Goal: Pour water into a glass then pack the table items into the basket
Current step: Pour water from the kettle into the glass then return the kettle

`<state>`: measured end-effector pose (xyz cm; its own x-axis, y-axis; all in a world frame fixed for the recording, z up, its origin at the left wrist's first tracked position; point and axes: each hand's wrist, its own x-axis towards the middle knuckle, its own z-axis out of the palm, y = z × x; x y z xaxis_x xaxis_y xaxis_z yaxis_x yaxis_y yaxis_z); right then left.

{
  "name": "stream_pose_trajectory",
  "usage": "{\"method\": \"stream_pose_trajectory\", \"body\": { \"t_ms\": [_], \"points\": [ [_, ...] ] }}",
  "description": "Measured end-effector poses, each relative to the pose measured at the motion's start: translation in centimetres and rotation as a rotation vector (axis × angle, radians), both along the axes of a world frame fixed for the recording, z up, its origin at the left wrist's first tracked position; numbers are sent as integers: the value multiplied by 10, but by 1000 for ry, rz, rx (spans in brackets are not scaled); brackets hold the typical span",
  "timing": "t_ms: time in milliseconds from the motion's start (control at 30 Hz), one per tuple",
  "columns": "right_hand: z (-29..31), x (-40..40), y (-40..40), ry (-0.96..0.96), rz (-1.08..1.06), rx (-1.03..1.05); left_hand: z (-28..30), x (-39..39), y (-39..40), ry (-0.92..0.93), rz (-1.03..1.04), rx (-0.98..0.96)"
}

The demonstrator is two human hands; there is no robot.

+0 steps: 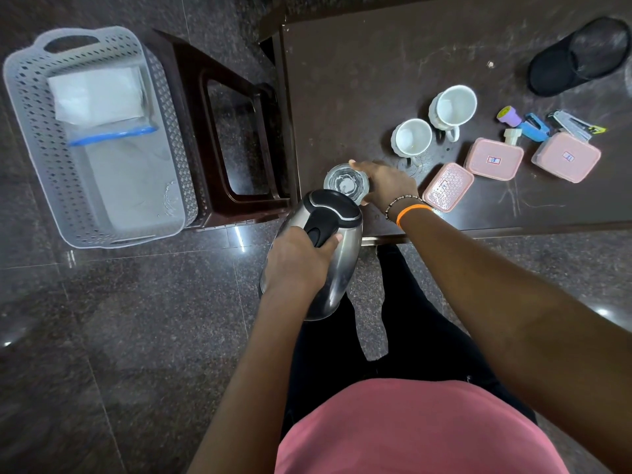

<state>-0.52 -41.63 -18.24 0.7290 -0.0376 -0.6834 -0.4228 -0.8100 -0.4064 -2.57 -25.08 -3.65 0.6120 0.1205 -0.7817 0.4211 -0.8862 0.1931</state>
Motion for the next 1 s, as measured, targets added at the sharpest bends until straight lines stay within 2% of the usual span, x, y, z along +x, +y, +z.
{"method": "stream_pose_trajectory", "body": {
  "t_ms": [1000],
  "points": [
    [0, 1, -1, 4, 9, -11, -3, 1, -2, -33, -16, -14]
  ]
}}
